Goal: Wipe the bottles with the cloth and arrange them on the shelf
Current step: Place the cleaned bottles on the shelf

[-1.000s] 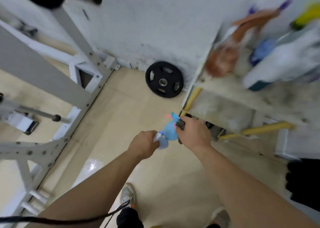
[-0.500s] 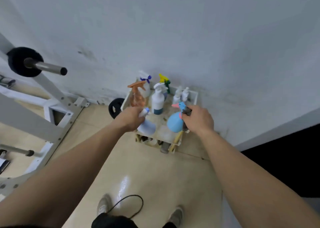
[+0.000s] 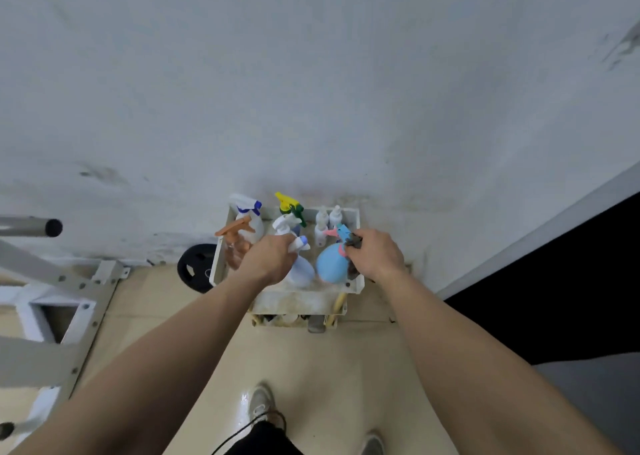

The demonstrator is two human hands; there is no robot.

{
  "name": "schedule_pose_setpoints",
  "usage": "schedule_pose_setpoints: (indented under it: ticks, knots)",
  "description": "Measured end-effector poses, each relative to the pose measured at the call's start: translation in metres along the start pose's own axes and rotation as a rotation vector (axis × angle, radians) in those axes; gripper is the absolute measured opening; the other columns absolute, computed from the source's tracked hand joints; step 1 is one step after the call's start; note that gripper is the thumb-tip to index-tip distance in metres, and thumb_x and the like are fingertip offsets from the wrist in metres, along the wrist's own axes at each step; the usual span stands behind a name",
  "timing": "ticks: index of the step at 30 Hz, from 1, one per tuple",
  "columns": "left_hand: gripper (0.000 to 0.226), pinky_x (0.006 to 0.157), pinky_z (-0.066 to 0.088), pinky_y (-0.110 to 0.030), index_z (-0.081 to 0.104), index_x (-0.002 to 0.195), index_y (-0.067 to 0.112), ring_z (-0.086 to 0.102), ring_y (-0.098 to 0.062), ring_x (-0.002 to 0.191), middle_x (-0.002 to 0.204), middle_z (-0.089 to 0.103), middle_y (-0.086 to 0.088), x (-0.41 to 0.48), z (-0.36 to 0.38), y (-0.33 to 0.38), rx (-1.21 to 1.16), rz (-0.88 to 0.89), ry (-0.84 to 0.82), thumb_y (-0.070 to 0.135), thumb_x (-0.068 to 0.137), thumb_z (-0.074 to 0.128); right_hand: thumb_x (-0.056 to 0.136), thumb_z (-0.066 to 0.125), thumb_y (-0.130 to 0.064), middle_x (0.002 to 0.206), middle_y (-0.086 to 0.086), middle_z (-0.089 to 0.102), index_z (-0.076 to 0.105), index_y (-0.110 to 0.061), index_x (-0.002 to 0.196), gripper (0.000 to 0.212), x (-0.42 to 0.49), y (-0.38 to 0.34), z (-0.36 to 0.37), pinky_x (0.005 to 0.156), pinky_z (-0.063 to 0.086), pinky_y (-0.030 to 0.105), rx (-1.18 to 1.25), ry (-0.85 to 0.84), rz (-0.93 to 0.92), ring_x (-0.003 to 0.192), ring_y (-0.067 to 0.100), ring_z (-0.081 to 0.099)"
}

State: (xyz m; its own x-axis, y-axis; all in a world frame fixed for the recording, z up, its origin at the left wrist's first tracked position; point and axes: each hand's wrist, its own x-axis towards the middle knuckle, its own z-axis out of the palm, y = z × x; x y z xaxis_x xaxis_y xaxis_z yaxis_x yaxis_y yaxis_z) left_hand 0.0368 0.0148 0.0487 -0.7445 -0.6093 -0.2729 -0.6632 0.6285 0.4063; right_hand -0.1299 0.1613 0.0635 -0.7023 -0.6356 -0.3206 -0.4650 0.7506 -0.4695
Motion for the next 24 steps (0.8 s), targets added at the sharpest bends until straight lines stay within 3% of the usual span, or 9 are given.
schedule_pose_setpoints:
  ticks: [4,10,18,24]
  knots:
    - [0.026,0.077,0.048,-0.038,0.064,0.117,0.012,0.063,-0.036,0.1,0.11,0.069,-0.017,0.028,-0.001,-0.01,-0.015,0.047,-0.027,0.027,0.101,0.051,0.092,0.067,-0.042,0.107,0.002,0.073,0.071,-0.028,0.117,0.029,0.022,-0.015,0.011,0.073,0.051,0.032,-0.051,0.006,0.012,0.097,0.028,0.067]
    - [0.022,0.066,0.036,-0.03,0.068,0.103,0.008,0.063,-0.033,0.092,0.097,0.07,-0.015,0.057,0.023,-0.01,-0.087,0.07,-0.067,0.025,0.098,0.055,0.093,0.063,-0.041,0.107,0.003,0.074,0.07,-0.03,0.116,0.027,0.053,-0.02,0.02,0.073,0.05,0.032,-0.153,-0.003,0.013,0.099,0.03,0.067]
    - [0.02,0.069,0.036,-0.031,0.063,0.11,0.005,0.063,-0.032,0.097,0.106,0.068,-0.016,0.085,0.055,0.019,-0.03,-0.024,-0.077,0.014,0.094,0.055,0.095,0.059,-0.036,0.099,0.003,0.073,0.07,-0.029,0.111,0.021,0.085,0.005,0.019,0.065,0.045,0.03,-0.239,-0.08,-0.041,0.091,0.03,0.067]
    - [0.018,0.076,0.048,-0.039,0.064,0.107,0.006,0.064,-0.033,0.095,0.105,0.069,-0.016,0.099,0.064,0.027,-0.03,-0.075,-0.04,0.013,0.093,0.055,0.095,0.057,-0.034,0.09,0.001,0.072,0.07,-0.028,0.102,0.015,0.101,0.019,0.021,0.059,0.043,0.029,-0.221,-0.142,-0.068,0.076,0.024,0.06]
